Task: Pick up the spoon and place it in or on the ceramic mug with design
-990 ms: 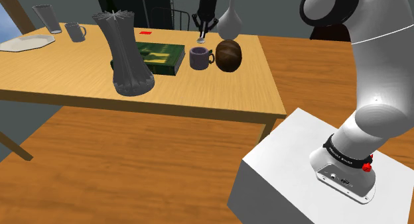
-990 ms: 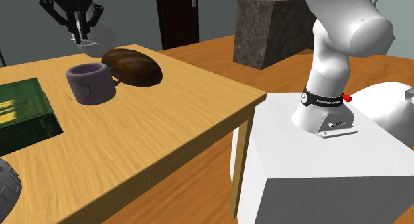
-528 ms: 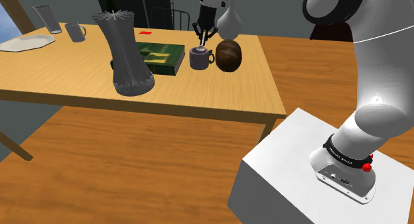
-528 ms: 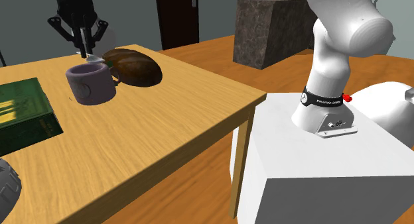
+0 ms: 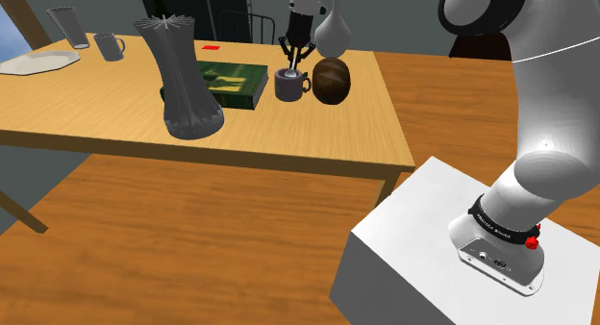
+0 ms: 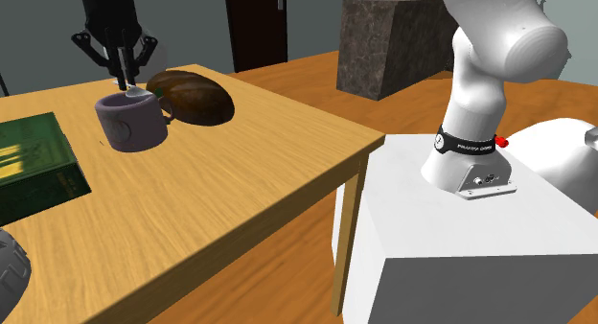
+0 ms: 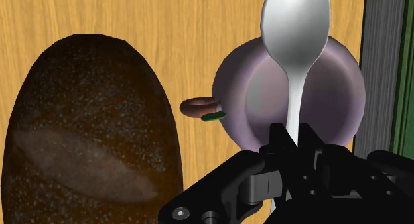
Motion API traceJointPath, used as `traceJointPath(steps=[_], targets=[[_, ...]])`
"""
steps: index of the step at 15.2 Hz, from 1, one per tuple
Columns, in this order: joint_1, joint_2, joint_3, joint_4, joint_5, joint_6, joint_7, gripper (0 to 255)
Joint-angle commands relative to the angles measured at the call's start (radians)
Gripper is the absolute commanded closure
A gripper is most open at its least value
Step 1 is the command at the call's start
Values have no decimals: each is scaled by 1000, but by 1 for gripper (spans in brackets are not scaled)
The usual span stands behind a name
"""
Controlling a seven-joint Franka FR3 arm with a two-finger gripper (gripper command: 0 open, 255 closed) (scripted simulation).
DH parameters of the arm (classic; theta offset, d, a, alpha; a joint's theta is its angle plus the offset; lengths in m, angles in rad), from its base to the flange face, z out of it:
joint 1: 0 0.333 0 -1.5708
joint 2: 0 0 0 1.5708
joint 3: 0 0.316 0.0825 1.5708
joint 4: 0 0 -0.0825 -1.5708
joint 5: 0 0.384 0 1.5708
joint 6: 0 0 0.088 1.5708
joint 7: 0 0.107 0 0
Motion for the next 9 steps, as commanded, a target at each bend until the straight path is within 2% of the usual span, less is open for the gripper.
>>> traceJointPath(steps=[1,2,7,9], targets=[[0,0,0,0,0,0,0,255],[0,0,0,0,0,0,0,0],[0,0,0,0,0,0,0,0],[-4,5,-1,74,-1,-70,3,0]])
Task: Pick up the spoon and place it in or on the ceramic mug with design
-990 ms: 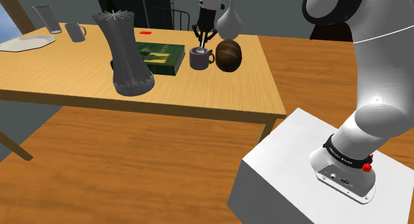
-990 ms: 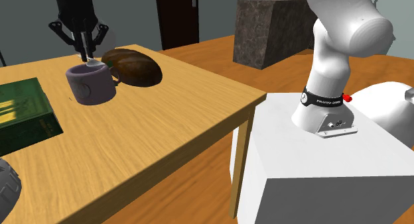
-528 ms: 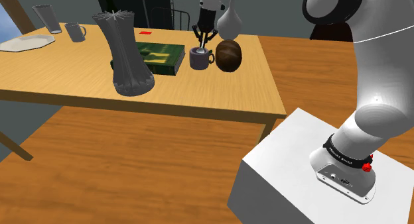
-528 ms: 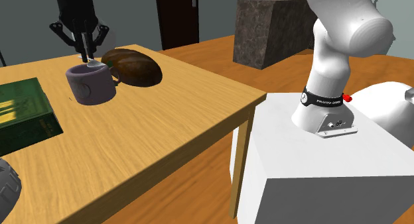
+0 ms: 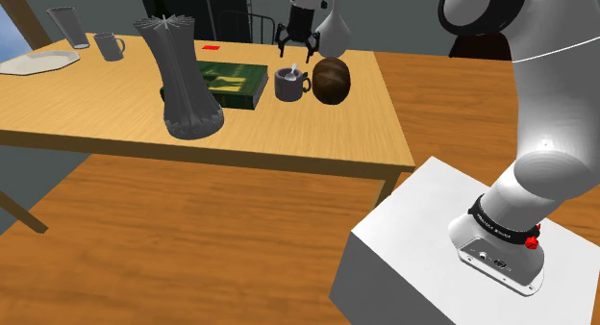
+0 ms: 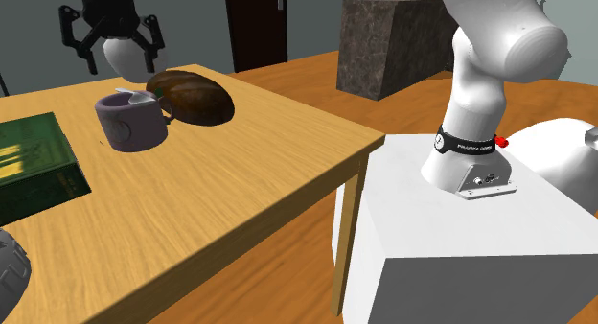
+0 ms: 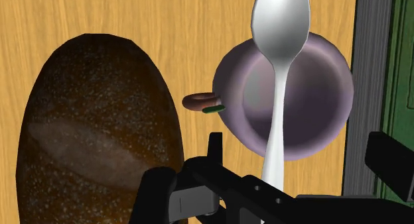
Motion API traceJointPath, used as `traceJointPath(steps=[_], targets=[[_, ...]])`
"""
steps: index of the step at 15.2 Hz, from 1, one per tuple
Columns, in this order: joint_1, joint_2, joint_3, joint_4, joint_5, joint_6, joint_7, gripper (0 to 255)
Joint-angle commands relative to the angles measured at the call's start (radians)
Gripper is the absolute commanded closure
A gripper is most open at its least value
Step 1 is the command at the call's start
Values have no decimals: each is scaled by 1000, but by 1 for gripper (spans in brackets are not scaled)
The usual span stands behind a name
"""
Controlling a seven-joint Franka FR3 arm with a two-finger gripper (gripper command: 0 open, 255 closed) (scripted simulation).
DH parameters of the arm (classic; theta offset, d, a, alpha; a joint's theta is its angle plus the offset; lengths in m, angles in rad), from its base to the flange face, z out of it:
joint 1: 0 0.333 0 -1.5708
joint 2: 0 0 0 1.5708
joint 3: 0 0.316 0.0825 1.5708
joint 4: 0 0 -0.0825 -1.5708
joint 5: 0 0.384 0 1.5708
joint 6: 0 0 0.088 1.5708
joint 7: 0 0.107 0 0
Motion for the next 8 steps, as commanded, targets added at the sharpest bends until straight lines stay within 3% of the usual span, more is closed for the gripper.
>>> traceJointPath(steps=[1,2,8], targets=[[-3,9,-1,72,-2,-64,3,0],[-4,17,-1,112,-3,-96,4,0],[-4,17,-1,112,-3,-96,4,0]])
